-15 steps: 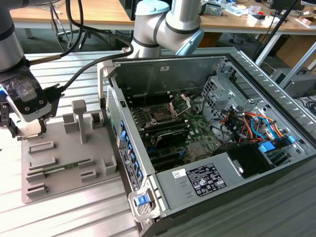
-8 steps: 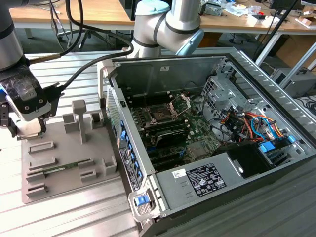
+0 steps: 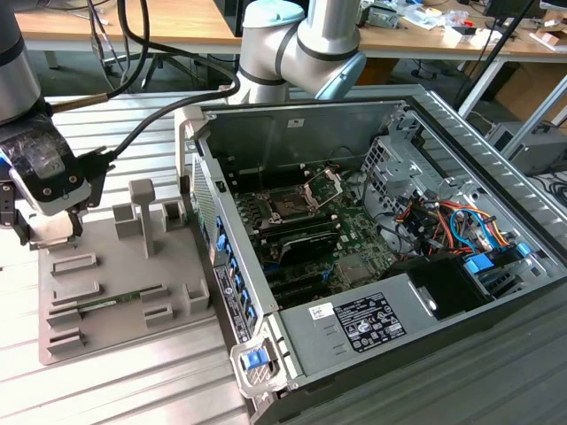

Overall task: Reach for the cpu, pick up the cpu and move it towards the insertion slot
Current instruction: 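Pick up the cpu and move it towards the insertion slot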

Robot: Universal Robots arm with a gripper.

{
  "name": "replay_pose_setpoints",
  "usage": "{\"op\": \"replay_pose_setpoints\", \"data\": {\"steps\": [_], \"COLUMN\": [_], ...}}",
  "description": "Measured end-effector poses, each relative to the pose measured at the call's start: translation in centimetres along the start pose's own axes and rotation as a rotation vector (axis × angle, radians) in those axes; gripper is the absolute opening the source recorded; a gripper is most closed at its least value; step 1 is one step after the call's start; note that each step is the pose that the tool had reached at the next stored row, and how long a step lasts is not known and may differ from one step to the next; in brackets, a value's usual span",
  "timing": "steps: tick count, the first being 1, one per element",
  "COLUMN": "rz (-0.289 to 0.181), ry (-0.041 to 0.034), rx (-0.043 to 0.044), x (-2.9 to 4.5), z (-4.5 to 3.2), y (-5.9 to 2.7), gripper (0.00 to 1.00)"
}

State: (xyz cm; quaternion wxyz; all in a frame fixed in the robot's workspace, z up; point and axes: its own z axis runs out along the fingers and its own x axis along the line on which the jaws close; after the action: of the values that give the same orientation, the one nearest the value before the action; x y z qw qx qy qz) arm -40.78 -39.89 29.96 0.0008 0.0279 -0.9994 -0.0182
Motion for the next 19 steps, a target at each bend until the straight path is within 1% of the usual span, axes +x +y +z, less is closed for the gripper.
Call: {"op": "replay_pose_setpoints", "data": {"steps": [19], "rz": [0.000], "ry": [0.0000], "rx": [0.0000], "x": [0.00], "z": [-0.48], "y": [0.02], "gripper": [0.55]}}
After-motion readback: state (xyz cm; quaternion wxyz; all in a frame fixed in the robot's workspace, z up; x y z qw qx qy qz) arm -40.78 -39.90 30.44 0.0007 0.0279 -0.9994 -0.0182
